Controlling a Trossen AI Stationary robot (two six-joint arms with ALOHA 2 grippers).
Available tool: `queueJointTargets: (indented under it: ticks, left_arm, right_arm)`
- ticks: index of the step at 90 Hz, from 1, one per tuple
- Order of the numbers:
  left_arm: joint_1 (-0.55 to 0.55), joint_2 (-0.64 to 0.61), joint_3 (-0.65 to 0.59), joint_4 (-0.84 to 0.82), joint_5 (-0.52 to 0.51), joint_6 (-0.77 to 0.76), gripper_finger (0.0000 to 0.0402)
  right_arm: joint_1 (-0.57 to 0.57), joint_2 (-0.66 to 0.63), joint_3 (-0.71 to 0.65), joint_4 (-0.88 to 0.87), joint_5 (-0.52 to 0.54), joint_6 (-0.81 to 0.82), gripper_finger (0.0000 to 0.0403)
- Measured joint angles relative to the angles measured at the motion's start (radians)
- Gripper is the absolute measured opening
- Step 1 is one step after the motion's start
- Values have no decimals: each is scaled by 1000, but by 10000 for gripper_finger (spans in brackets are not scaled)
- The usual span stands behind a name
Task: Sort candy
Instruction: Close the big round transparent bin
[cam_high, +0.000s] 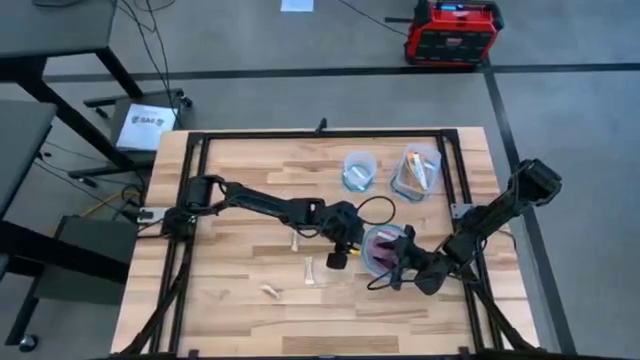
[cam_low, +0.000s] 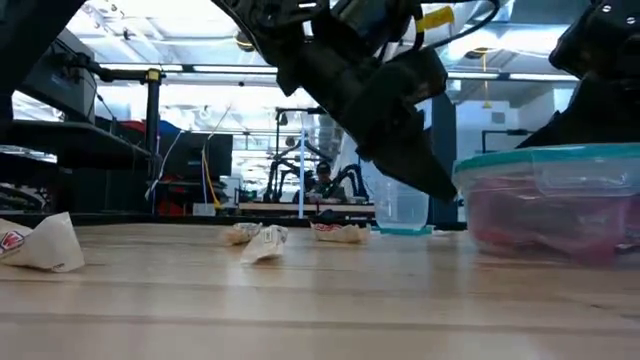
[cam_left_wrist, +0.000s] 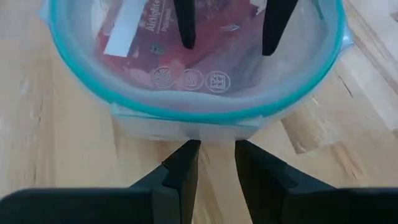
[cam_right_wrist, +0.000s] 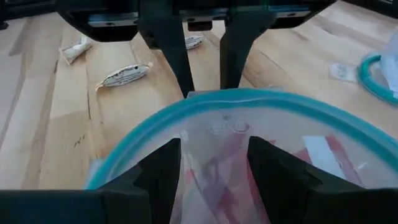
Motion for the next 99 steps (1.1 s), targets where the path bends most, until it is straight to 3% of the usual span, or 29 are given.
queueJointTargets:
  ticks: [16, 31, 47, 71, 83, 99]
  left_arm:
    - [-5, -49, 43, -215, -70, 25, 93]
    - [-25, -146, 49, -340, -128, 40, 93]
    - [-44, -224, 50, -497, -271, 25, 93]
    - [-49, -322, 8, -847, -486, -79, 93]
    - [-48, -391, -72, -876, -530, -113, 93]
    - [-49, -507, -216, -780, -529, -148, 93]
  right_arm:
    - [11, -91, 34, -50, -81, -58, 179]
    - [-3, -209, 119, -277, -155, -83, 179]
    - [-43, -202, 128, -424, -254, 49, 179]
    - [22, -284, 133, -706, -253, 308, 179]
    - [78, -365, 131, -898, -270, 455, 179]
    - [57, -470, 192, -940, -319, 390, 179]
